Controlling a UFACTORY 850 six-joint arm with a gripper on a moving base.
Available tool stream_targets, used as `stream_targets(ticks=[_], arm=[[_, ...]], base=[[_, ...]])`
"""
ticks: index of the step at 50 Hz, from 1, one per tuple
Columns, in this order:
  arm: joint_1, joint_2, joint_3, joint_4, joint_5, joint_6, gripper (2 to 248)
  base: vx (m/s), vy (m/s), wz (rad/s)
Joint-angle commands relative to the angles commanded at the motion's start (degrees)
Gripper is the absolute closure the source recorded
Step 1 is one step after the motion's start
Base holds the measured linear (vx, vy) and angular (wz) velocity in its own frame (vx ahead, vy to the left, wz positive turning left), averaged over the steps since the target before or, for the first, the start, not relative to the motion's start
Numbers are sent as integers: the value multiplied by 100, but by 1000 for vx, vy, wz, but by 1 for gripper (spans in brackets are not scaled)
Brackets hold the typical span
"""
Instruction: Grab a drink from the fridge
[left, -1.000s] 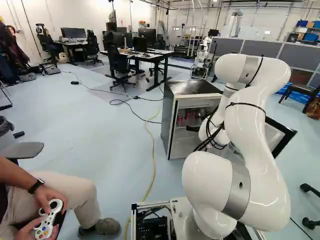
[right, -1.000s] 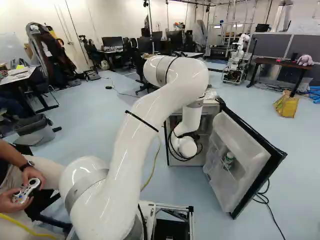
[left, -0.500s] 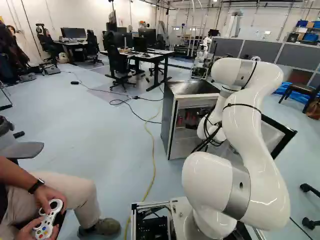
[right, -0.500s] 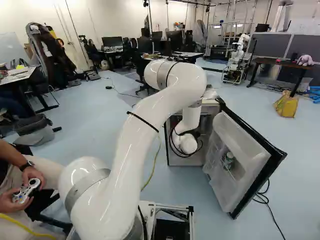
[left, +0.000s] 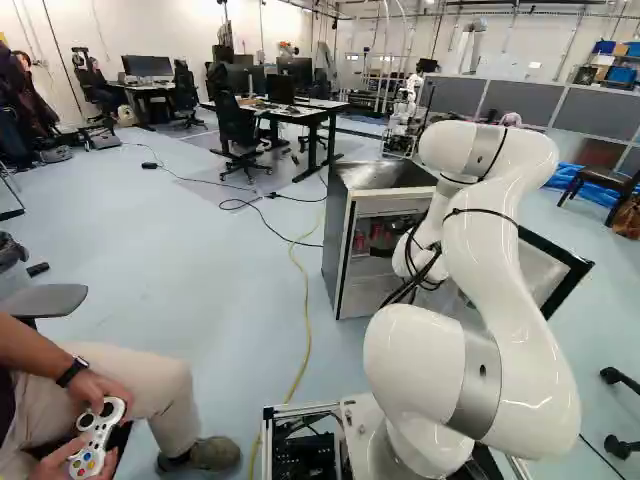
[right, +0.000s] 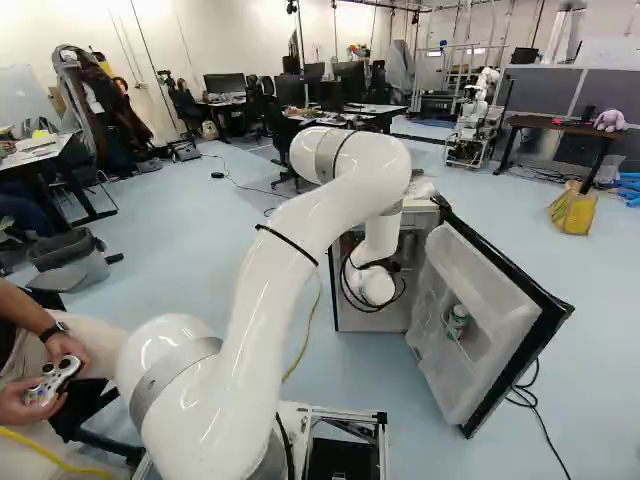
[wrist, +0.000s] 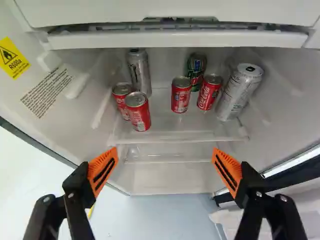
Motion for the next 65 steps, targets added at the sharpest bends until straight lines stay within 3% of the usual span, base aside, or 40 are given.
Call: stream_targets(ticks=[32,33,37,38,47,48,53,54,58,59,63,65], arm=[[-2,-595,-408,0,629,0,6],[-2,-614,-421,0,655,0,20],[-2,-690,-475,0,760,0,20],[-3,-709,-488,0,786,0,32],[-3,-879,-611,0,955,0,44],[-3,-898,-625,0,964,0,56],[-4,-989,-692,0,989,0,56],[-4,-1001,-701,0,991,0,68],[-4,-1029,-723,0,996,0,68],[-4,-1033,-726,0,996,0,80],[-4,-1043,-733,0,996,0,80],[-4,-1045,-735,0,996,0,92]], base=[[0,0,0],[0,0,0],[0,0,0],[0,0,0],[0,0,0],[0,0,0],[0,0,0],[0,0,0],[0,0,0],[0,0,0],[0,0,0],[0,0,0]])
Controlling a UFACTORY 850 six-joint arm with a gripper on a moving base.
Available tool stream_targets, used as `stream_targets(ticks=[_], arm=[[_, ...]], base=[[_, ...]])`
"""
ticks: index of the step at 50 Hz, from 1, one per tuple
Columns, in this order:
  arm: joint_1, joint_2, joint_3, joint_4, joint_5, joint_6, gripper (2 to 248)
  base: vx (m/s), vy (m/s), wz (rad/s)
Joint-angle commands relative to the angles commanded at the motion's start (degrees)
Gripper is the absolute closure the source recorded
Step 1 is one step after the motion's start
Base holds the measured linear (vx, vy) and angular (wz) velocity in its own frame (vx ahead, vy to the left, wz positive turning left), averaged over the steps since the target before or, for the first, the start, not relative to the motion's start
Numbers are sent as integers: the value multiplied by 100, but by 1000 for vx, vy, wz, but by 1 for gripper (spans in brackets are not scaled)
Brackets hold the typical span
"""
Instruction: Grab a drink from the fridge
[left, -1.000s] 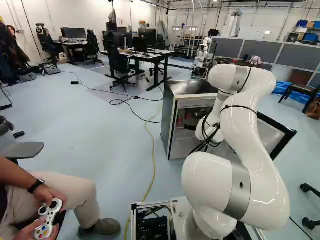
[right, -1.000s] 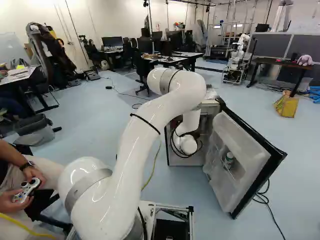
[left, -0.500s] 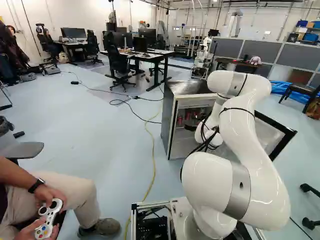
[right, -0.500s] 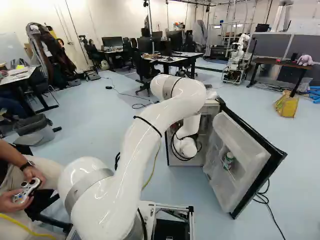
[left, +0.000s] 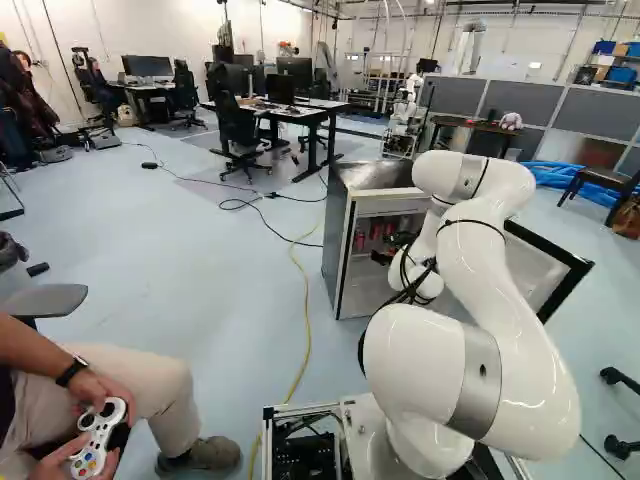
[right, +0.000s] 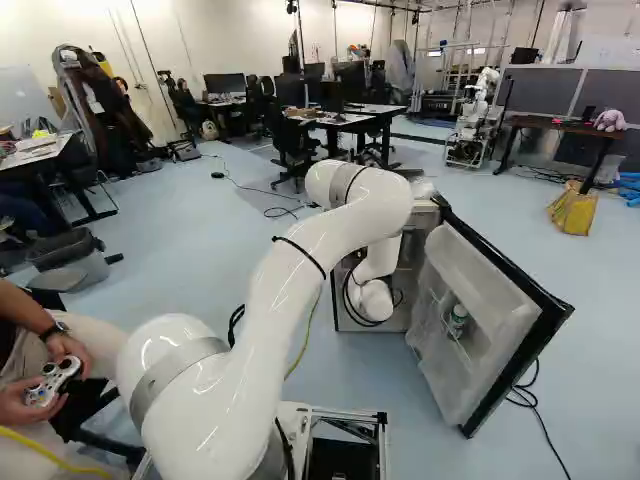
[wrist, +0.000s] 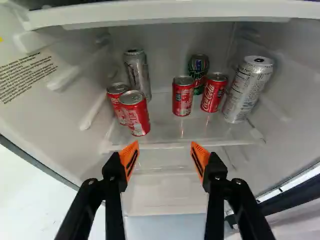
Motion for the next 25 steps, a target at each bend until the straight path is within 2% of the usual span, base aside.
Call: stream_targets(ticks=[3,4,9,10,14,15,19,20,25], arm=[[0,-1,-1,0,0,0,92],[0,-1,-1,0,0,0,104],[0,-1,-1,0,0,0,104],[0,-1,-1,0,0,0,116],[3,-10,-19,0,0,0,116],[5,-16,-31,0,0,0,128],[14,-49,-96,0,0,0,128],[17,-58,-116,0,0,0,140],[31,-111,-221,0,0,0,140]], base=[[0,0,0],[0,0,0],[0,0,0],[0,0,0],[0,0,0],[0,0,0],[0,0,0],[0,0,0],[0,0,0]])
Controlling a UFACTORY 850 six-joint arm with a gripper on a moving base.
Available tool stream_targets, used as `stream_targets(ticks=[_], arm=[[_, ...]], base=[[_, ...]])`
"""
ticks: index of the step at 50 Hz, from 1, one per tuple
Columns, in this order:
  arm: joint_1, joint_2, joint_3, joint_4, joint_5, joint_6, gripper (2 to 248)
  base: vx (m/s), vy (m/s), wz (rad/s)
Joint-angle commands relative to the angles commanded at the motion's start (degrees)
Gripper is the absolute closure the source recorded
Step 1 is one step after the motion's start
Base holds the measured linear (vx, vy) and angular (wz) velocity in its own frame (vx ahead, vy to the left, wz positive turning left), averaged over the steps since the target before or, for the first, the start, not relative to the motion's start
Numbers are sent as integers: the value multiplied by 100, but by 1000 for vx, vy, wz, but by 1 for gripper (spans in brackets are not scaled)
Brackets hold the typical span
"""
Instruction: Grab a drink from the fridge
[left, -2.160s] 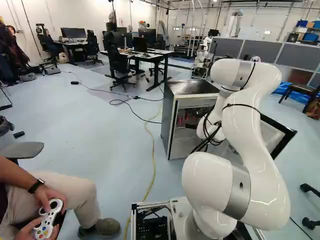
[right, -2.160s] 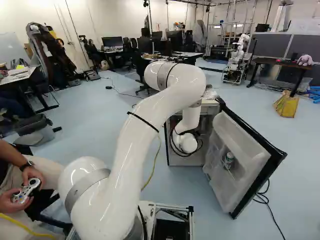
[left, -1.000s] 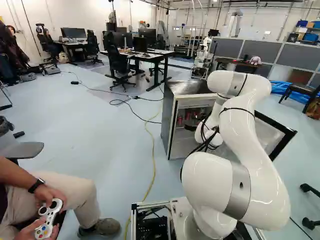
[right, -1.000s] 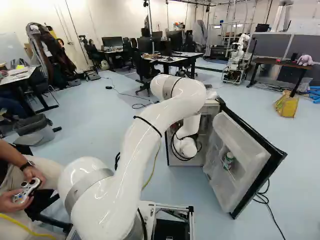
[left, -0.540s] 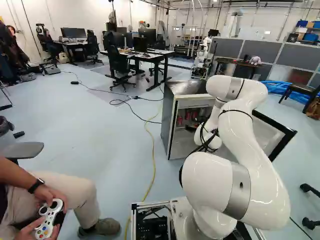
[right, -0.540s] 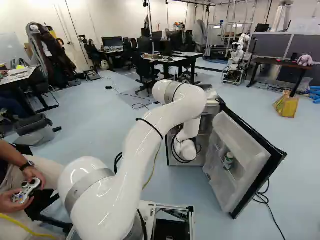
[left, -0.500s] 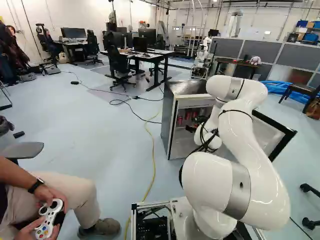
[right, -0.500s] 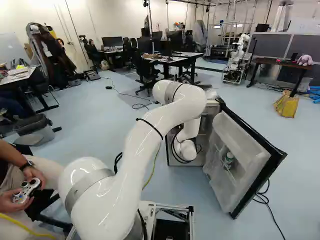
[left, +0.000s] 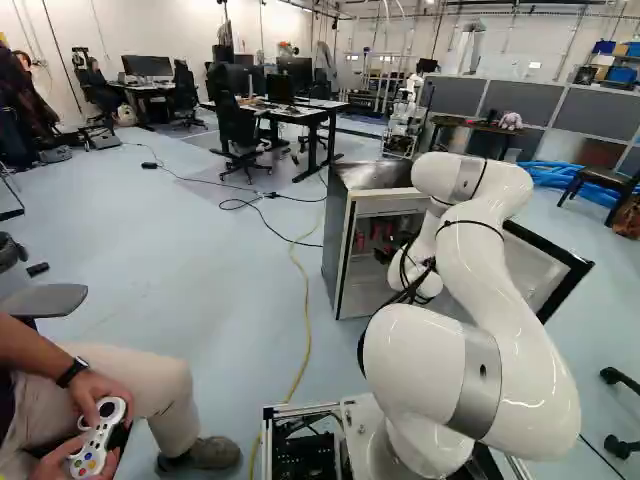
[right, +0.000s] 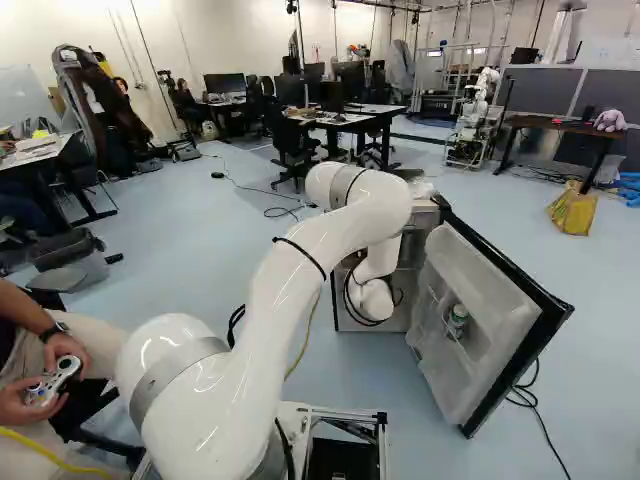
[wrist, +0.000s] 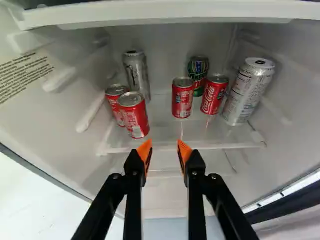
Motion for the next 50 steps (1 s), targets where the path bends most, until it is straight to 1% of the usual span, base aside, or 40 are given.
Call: stream_targets(ticks=[1,5,6,10,11,15,16,21,22,26,27,36,37,42,43,47,48,50], arm=[[3,-11,-22,0,0,0,153],[15,-58,-116,0,0,0,153],[18,-70,-140,0,0,0,165],[29,-123,-245,0,0,0,165],[31,-136,-271,0,0,0,177],[42,-192,-382,0,0,0,177],[44,-207,-411,0,0,0,189],[57,-278,-549,0,0,0,189],[59,-286,-566,0,0,0,201],[62,-306,-604,0,0,0,201],[63,-308,-609,0,0,0,213],[64,-318,-627,0,0,0,217],[64,-318,-627,0,0,0,210],[64,-318,-627,0,0,0,210],[64,-318,-627,0,0,0,197],[64,-318,-627,0,0,0,197],[64,-318,-627,0,0,0,185],[64,-318,-627,0,0,0,185]], base=[[0,0,0],[0,0,0],[0,0,0],[0,0,0],[0,0,0],[0,0,0],[0,0,0],[0,0,0],[0,0,0],[0,0,0],[0,0,0],[0,0,0],[0,0,0],[0,0,0],[0,0,0],[0,0,0],[0,0,0],[0,0,0]])
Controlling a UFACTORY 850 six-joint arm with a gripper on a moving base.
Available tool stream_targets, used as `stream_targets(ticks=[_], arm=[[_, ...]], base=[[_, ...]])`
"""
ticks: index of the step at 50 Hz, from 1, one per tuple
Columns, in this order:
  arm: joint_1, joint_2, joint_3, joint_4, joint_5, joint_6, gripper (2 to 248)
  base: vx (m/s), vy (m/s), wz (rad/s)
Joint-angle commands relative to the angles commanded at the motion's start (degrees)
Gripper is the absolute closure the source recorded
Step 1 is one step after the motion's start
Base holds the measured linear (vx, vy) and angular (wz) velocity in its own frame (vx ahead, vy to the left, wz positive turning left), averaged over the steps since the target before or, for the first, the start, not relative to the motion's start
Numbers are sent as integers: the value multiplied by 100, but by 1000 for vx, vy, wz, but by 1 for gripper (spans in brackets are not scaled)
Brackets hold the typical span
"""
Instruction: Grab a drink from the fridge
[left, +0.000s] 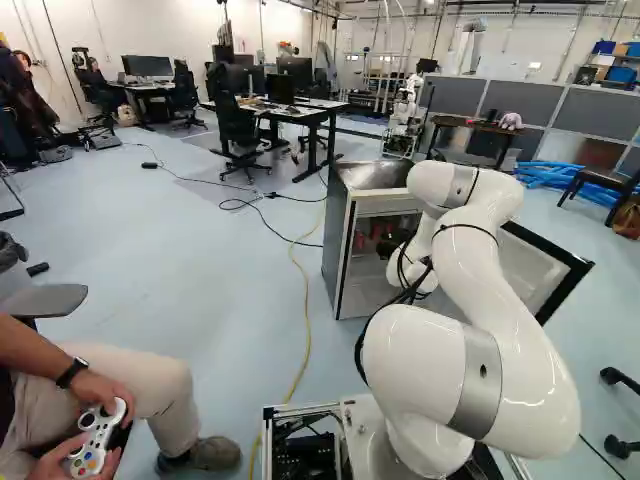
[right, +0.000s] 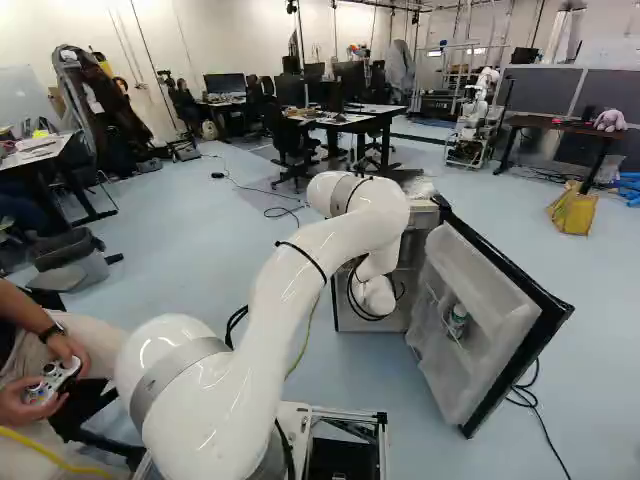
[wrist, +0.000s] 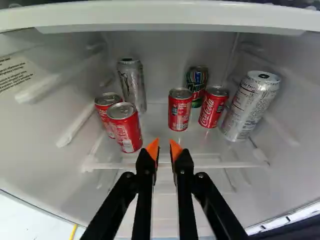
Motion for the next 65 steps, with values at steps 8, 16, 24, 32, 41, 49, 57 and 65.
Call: stream_targets(ticks=[8,16,24,32,41,49,57,65], arm=[[0,0,0,0,0,0,161],[0,0,0,0,0,0,149],[0,0,0,0,0,0,141],[0,0,0,0,0,0,141],[0,0,0,0,0,0,123],[0,0,0,0,0,0,111],[0,0,0,0,0,0,96],[0,-1,-1,0,0,0,97]], base=[[0,0,0],[0,0,0],[0,0,0],[0,0,0],[0,0,0],[0,0,0],[0,0,0],[0,0,0]])
